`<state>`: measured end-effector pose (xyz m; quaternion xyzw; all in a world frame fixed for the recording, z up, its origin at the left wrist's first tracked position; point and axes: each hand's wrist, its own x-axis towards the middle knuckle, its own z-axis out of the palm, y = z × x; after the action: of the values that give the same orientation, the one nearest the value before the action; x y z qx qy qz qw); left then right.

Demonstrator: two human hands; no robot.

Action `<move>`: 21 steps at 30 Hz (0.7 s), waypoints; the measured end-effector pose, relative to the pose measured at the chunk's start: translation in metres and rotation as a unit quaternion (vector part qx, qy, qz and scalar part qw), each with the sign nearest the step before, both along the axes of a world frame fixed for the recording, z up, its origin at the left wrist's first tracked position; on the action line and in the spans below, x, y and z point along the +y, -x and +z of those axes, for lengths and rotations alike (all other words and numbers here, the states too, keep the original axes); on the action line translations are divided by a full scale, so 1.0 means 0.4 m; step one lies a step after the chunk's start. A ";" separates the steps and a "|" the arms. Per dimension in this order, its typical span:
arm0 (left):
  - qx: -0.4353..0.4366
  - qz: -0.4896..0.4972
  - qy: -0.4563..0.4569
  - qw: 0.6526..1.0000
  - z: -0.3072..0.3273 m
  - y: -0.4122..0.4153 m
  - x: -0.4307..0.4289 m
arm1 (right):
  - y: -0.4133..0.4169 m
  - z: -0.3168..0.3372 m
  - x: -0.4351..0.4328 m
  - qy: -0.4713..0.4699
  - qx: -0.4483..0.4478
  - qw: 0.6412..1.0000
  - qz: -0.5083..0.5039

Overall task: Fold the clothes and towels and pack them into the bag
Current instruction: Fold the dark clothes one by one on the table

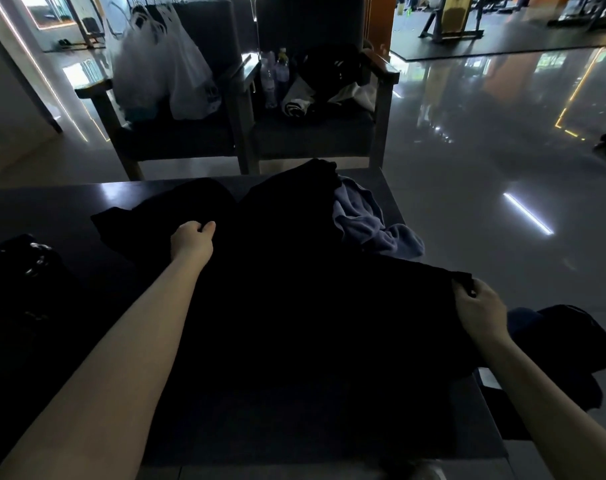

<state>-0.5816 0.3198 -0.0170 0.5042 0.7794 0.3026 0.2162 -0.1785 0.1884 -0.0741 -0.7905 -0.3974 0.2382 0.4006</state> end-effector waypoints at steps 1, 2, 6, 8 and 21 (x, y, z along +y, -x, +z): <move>-0.020 -0.017 0.037 0.999 -0.007 0.001 0.000 | -0.004 -0.002 0.001 0.005 0.010 1.000 0.003; -0.045 -0.038 0.074 0.996 -0.013 0.002 -0.001 | -0.009 -0.005 0.002 0.008 0.024 1.000 0.005; -0.126 -0.111 0.150 0.974 -0.034 0.011 -0.023 | -0.014 0.002 -0.005 0.001 0.139 0.990 0.011; -0.116 -0.117 0.131 0.977 -0.040 0.018 -0.035 | -0.010 0.014 -0.012 -0.010 0.215 0.976 0.014; -0.129 -0.090 0.064 0.986 0.006 0.033 -0.128 | -0.069 0.075 -0.058 0.086 0.235 0.966 0.072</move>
<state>-0.5949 0.2686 -0.0145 0.5139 0.7146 0.2934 0.3730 -0.1510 0.1652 -0.0442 -0.7131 -0.3262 0.4787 0.3950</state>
